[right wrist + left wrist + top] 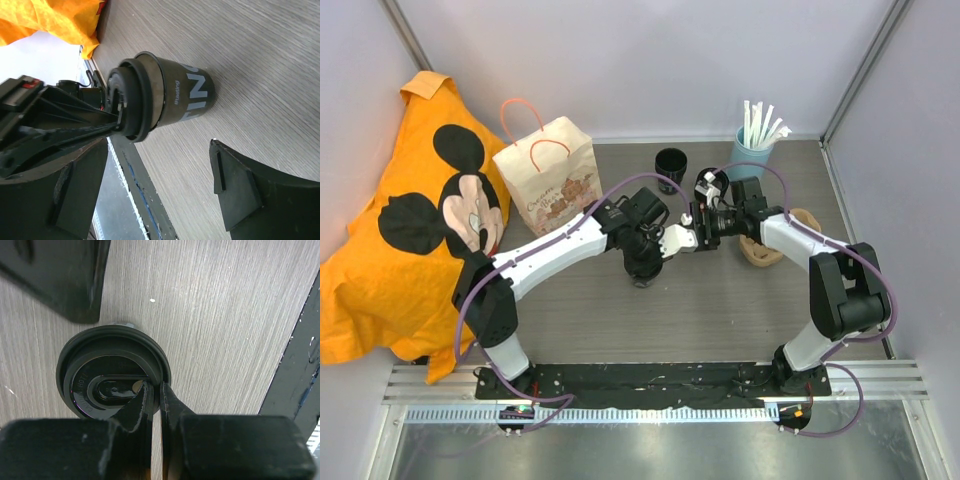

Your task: Pack the takeout coffee

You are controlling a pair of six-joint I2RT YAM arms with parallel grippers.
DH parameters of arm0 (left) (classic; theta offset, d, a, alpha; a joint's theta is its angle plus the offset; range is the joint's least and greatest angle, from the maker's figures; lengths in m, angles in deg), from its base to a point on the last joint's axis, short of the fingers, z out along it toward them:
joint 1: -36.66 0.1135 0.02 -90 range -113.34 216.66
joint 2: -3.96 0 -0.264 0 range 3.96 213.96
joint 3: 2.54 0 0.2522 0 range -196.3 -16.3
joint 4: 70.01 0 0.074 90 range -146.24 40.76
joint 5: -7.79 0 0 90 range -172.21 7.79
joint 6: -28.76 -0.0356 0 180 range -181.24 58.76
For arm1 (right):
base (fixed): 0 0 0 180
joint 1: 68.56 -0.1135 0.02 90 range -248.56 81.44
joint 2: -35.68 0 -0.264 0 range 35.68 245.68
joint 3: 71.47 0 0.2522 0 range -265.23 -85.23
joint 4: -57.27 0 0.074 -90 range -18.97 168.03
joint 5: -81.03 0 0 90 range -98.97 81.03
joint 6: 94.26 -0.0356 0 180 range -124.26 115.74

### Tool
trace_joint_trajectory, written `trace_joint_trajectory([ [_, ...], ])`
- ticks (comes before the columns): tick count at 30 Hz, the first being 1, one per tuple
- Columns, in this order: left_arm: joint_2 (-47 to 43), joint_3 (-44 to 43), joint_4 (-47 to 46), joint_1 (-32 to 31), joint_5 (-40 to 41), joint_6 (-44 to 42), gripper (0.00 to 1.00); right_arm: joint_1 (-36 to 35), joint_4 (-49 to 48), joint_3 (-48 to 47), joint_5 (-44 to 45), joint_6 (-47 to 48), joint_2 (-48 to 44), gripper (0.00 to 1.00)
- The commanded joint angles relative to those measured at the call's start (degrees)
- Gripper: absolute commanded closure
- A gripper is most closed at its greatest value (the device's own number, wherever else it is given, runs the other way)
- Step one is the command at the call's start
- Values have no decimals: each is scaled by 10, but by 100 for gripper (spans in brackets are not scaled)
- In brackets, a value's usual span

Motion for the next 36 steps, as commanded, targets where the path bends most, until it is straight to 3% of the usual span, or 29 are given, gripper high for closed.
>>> trace_joint_trajectory([
  [1,18,-18,-17,-2,-2,10,100,-8,-13,-25,-13,9,-6,12],
  [36,23,-36,-13,14,24,2,100,-33,3,-27,0,32,-2,13],
])
